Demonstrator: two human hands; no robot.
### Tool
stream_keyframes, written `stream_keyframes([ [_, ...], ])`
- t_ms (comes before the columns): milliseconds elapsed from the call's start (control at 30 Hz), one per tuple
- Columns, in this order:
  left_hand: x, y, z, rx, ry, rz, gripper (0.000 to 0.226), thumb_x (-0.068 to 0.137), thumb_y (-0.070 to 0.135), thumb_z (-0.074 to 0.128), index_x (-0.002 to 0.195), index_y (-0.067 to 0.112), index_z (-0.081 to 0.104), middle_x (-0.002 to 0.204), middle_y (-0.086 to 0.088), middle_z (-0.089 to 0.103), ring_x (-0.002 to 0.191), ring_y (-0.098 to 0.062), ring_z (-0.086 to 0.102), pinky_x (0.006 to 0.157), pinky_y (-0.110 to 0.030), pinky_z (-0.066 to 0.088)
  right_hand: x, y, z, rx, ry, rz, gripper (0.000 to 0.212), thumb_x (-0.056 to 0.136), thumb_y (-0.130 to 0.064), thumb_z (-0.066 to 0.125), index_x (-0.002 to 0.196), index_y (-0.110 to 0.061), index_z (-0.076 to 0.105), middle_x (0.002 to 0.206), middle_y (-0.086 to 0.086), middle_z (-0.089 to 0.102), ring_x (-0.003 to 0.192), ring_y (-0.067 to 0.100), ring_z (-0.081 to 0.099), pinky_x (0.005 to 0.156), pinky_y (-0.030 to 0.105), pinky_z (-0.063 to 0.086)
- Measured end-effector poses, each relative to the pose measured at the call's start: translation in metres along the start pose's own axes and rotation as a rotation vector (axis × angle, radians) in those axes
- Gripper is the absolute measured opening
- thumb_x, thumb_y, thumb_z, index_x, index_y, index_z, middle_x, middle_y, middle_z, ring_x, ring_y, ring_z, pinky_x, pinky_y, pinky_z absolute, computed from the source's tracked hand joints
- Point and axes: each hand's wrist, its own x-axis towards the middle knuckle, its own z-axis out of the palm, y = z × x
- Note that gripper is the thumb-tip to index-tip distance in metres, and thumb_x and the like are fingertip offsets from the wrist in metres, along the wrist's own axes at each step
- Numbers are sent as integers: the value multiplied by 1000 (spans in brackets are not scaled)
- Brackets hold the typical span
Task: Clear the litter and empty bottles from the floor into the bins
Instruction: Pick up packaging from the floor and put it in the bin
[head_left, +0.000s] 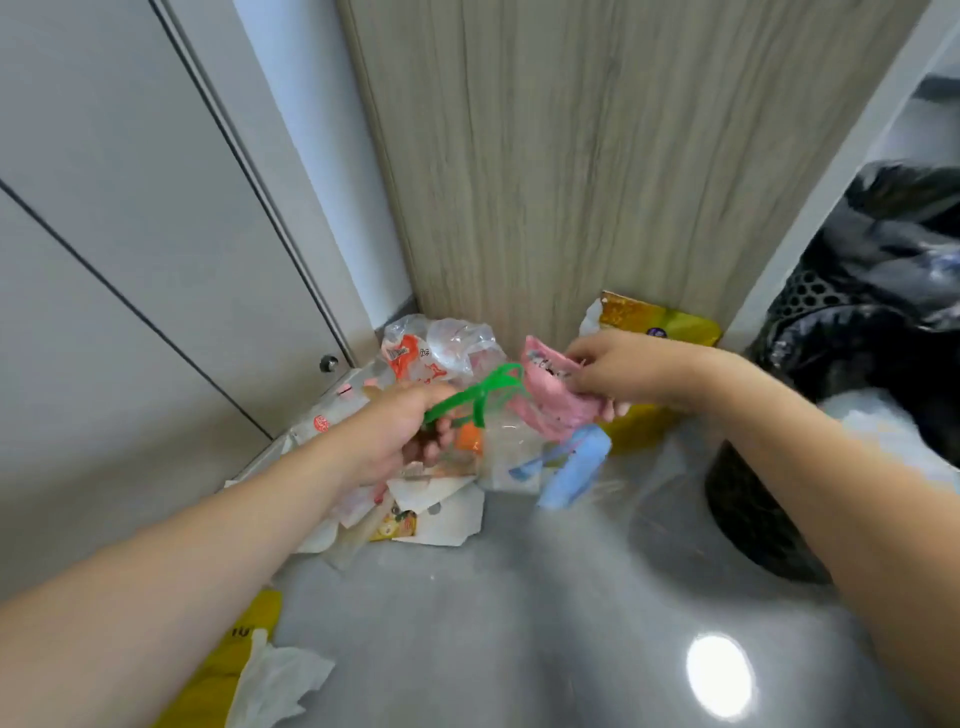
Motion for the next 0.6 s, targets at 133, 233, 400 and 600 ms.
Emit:
stream_keyframes([
  [133,-15,49,61,-73,-172,101,45,95,19,43,50,16,44,49,-1,42,35,-9,38,39,-19,28,-45,13,-56,255,111,45,15,90,-4,49,101,-1,60,74,16,54,58,25,58,53,28,50],
  [233,-22,73,95,-69,-217,204,46,91,16,44,45,17,44,47,-4,42,38,-13,34,42,-22,26,-64,25,-69,296,98,40,20,90,-2,47,107,4,57,84,24,62,68,30,64,60,35,55],
  [400,-28,89,122,-18,-106,279,39,82,12,49,43,15,47,50,-7,43,41,-16,34,40,-18,27,-89,33,-89,179,105,65,13,93,-6,52,102,0,59,87,22,66,63,22,65,61,34,56],
  [600,-22,105,178,156,77,362,41,93,22,53,54,10,57,50,-5,54,37,-15,41,37,-15,30,-123,79,-144,127,405,263,16,92,-8,52,100,-4,65,79,18,68,50,21,57,49,30,52],
])
